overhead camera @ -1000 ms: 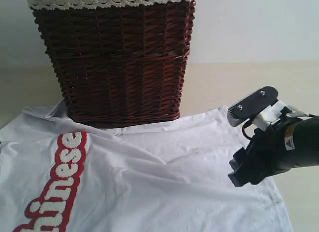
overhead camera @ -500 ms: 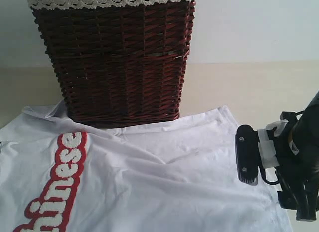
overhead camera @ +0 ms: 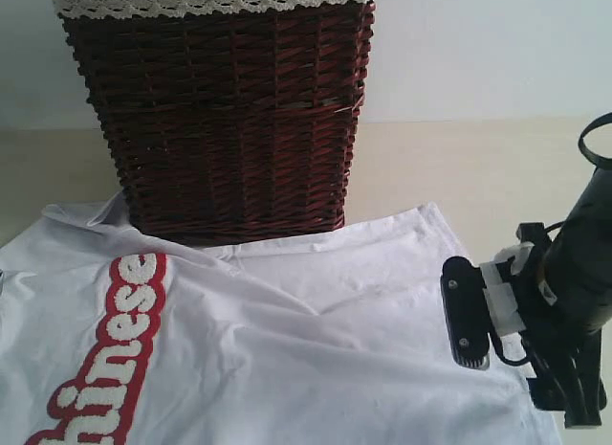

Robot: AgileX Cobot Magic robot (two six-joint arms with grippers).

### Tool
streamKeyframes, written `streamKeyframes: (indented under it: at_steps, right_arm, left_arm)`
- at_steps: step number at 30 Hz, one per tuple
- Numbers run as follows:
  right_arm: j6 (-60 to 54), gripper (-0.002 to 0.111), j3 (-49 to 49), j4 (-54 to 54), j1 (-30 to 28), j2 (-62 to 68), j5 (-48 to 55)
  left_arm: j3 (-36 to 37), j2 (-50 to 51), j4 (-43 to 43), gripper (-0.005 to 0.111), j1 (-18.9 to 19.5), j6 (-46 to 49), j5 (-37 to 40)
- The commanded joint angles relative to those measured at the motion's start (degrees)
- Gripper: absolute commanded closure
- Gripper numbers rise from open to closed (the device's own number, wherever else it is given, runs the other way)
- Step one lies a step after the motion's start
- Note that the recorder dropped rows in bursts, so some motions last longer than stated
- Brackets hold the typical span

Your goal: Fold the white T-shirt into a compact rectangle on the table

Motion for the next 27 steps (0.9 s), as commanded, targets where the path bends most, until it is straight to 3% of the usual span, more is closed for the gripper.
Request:
streamKeyframes:
  at_steps: [1,5,10,20,23,27]
  right_arm:
    - [2.8,0.020,-0.4,1.5,0.2,3.7,3.1]
    - [4.2,0.020,-1.2,-5.0,0.2,4.2,0.6]
    - [5.2,0.020,-5.2,-1.0,-0.3,4.5,1.2]
    - [-17.8,0.020,-13.6,17.9,-7.2,4.8,11.3]
    - [-25.9,0.020,-13.6,17.9,-7.4,5.9,11.5]
    - [-26.1,0.020,-13.6,16.2,-7.4,12.6,10.0]
  left_arm:
    - [1.3,1.9,-0.8,0.003,0.0,-0.2,-0.6]
    - [1.3,1.9,-0.8,0.003,0.0,-0.2,-1.1]
    - [1.3,1.9,-0.8,0.003,0.0,-0.2,-1.2]
    - [1.3,1.9,-0.8,0.003,0.0,-0.2,-1.2]
    - [1.3,1.9,-0.8,0.003,0.0,-0.2,-1.2]
    - [1.3,1.9,-0.8,0.003,0.0,-0.2,-1.2]
